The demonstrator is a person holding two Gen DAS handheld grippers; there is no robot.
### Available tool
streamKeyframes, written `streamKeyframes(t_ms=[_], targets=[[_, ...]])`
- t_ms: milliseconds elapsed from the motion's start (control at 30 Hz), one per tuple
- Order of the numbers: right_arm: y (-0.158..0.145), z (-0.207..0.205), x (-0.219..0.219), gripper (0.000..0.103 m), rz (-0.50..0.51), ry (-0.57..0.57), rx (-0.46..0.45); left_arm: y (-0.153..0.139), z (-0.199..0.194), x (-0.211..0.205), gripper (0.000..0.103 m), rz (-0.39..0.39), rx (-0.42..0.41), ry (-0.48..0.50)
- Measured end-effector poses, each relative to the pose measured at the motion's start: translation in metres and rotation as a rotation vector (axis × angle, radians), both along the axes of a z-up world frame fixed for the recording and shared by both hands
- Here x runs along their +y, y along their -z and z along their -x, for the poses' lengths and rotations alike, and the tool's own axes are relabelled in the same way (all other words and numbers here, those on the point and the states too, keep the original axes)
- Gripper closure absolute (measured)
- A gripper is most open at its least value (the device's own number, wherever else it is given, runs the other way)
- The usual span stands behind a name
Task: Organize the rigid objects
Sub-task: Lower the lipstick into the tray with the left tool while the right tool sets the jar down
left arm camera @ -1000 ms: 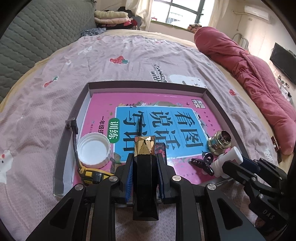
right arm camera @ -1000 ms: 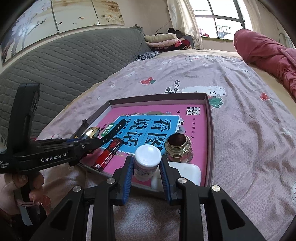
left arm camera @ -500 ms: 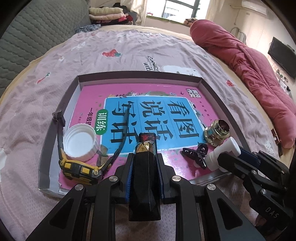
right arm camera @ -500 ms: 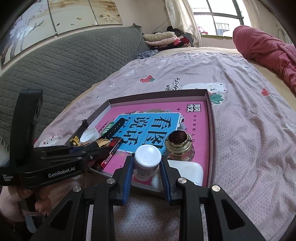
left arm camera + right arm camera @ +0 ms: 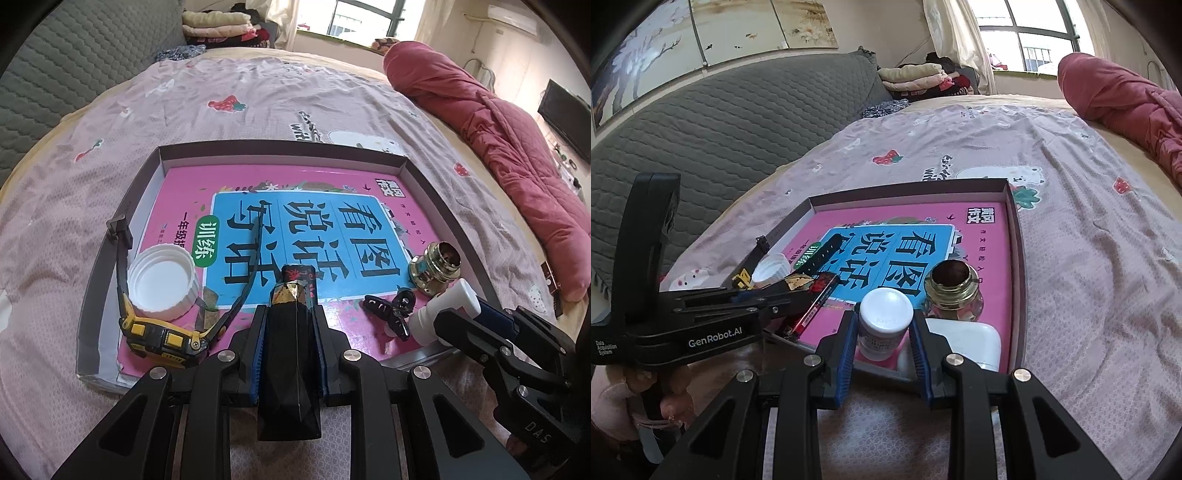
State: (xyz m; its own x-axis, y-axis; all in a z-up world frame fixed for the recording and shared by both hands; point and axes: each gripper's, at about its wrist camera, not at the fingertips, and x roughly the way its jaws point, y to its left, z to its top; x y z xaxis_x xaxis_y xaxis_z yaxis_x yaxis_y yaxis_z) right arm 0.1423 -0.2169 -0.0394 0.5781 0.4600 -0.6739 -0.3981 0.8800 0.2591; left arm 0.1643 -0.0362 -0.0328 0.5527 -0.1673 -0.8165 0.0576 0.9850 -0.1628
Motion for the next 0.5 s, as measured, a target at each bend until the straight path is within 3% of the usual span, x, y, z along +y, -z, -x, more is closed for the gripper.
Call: streamKeyframes(t_ms=[300,500], targets=[[0.000,0.010,0.022,0.074,0.155,-0.054,-0.072,0.000,0.000,0.000,0.081,-0.001,0.002,0.000],[-0.001,0.011,0.025,0.074,0.168,-0.056,-0.078,0.001,0.000,0.001,0.081,-0.001,0.003,-0.004]])
